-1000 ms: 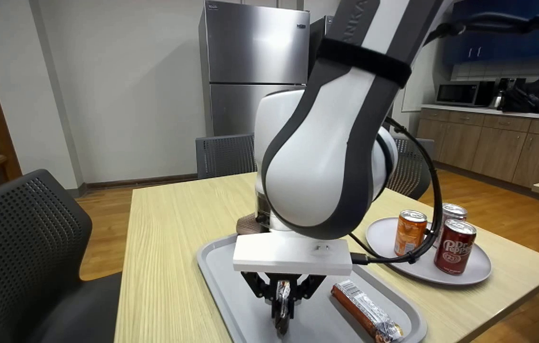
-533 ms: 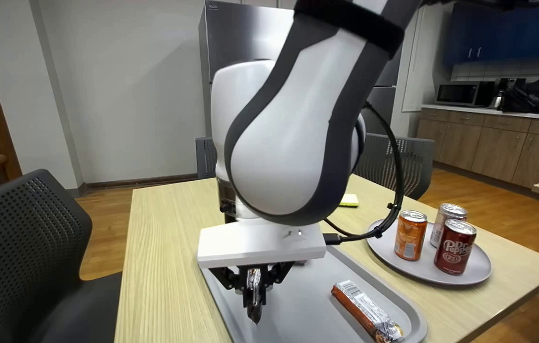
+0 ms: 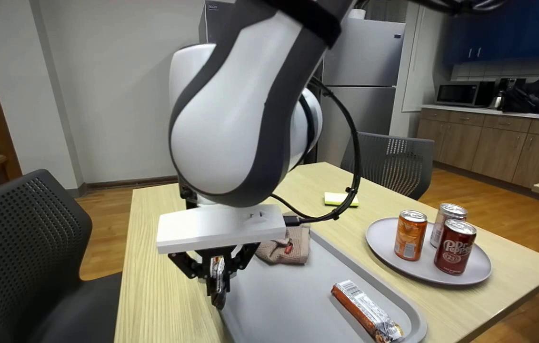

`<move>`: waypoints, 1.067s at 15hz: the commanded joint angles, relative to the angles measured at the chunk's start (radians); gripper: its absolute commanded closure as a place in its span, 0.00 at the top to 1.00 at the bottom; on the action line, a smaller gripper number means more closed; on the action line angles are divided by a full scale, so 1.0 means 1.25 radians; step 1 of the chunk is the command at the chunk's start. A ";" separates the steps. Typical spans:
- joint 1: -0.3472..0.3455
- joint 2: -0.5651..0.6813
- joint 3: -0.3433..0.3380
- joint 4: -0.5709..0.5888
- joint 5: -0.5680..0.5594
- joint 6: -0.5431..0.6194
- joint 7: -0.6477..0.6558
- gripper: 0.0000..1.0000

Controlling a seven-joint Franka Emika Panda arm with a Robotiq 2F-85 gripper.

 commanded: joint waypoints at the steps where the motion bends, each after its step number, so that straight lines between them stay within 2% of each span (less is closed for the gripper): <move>1: 0.003 0.056 0.018 0.086 0.001 -0.036 -0.049 0.06; 13: 0.028 0.162 0.030 0.192 0.023 -0.078 -0.151 0.06; 14: 0.027 0.161 0.031 0.193 0.027 -0.086 -0.153 0.51; 15: 0.028 0.155 0.030 0.189 0.025 -0.088 -0.156 0.52; 16: 0.030 0.148 0.026 0.187 0.023 -0.091 -0.153 0.59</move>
